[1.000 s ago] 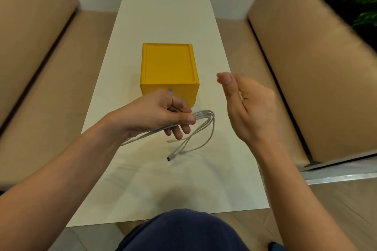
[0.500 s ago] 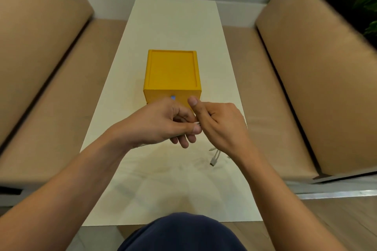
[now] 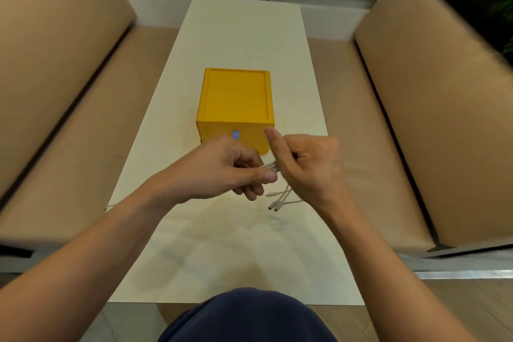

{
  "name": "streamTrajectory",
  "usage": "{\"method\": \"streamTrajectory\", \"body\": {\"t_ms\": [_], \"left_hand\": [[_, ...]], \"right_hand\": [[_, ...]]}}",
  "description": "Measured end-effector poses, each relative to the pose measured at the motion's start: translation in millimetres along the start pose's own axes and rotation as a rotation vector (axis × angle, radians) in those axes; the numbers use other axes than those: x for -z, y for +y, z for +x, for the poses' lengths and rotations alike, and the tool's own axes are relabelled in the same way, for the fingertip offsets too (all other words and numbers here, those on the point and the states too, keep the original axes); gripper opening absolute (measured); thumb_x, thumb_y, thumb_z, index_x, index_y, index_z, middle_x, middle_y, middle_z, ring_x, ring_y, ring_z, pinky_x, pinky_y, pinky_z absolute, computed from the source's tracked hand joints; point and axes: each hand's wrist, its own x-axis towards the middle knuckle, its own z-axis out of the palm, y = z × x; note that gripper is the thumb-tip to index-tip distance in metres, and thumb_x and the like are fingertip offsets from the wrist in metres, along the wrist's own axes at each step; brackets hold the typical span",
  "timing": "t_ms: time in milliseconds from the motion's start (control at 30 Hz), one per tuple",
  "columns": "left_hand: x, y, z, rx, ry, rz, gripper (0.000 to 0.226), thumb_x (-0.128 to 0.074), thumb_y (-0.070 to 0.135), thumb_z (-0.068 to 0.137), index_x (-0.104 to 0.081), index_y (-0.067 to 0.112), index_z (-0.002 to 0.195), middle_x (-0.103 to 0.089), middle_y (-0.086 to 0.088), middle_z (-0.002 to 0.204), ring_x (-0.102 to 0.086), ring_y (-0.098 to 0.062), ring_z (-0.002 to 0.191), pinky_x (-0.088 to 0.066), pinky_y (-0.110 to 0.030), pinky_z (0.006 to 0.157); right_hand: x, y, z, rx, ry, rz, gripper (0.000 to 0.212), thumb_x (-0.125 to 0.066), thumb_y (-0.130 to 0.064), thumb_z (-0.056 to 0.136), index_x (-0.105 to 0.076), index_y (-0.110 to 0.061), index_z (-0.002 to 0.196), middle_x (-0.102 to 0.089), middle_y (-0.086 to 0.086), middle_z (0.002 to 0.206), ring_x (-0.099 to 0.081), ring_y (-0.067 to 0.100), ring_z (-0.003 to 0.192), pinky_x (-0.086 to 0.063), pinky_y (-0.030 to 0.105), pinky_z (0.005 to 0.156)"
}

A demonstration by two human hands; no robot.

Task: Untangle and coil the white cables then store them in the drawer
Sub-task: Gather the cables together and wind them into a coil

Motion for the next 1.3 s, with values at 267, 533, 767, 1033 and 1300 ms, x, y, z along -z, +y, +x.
{"method": "streamTrajectory", "body": {"t_ms": [267, 533, 767, 1033, 1300], "left_hand": [[0, -8, -2, -0.012, -0.041, -0.101, 0.017, -0.062, 0.02, 0.102, -0.076, 0.012, 0.105, -0.079, -0.004, 0.093, -0.075, -0.019, 0.074, -0.055, -0.026, 0.063], [-4, -2, 4, -0.025, -0.047, 0.055, 0.018, -0.065, 0.023, 0.101, -0.077, 0.012, 0.093, -0.077, 0.013, 0.074, -0.062, -0.006, 0.054, -0.039, -0.013, 0.053], [1, -3, 9, 0.004, 0.015, 0.043, 0.018, -0.065, 0.026, 0.101, -0.078, 0.016, 0.093, -0.079, 0.007, 0.085, -0.064, -0.014, 0.059, -0.039, -0.01, 0.052], [9, 3, 13, -0.097, -0.098, 0.001, 0.017, -0.058, 0.021, 0.105, -0.074, 0.017, 0.102, -0.079, 0.004, 0.095, -0.066, -0.012, 0.067, -0.048, -0.025, 0.059], [23, -19, 12, 0.013, 0.055, 0.024, 0.012, -0.067, 0.021, 0.099, -0.077, 0.014, 0.097, -0.078, -0.004, 0.086, -0.076, -0.018, 0.074, -0.058, -0.026, 0.065]], "right_hand": [[-2, 17, 9, 0.001, 0.022, -0.237, 0.062, -0.047, -0.045, 0.106, -0.024, -0.028, 0.051, -0.041, -0.003, 0.042, -0.034, 0.018, 0.039, -0.036, 0.039, 0.038], [0, 20, 2, 0.083, 0.111, -0.109, 0.056, -0.053, -0.03, 0.101, -0.043, -0.014, 0.048, -0.037, -0.001, 0.041, -0.033, 0.022, 0.037, -0.03, 0.032, 0.038], [0, 19, 12, 0.145, 0.172, -0.199, 0.054, -0.06, -0.02, 0.098, -0.041, -0.014, 0.047, -0.032, -0.002, 0.041, -0.028, 0.022, 0.037, -0.025, 0.029, 0.038], [3, 34, 22, -0.098, 0.066, -0.047, 0.061, -0.055, -0.031, 0.104, -0.038, -0.013, 0.047, -0.027, -0.004, 0.039, -0.027, 0.016, 0.037, -0.023, 0.031, 0.042], [47, 25, 25, -0.159, -0.79, 0.065, 0.042, -0.053, -0.055, 0.1, -0.072, -0.018, 0.092, -0.049, -0.005, 0.06, -0.041, 0.005, 0.054, -0.03, 0.02, 0.051]]}}
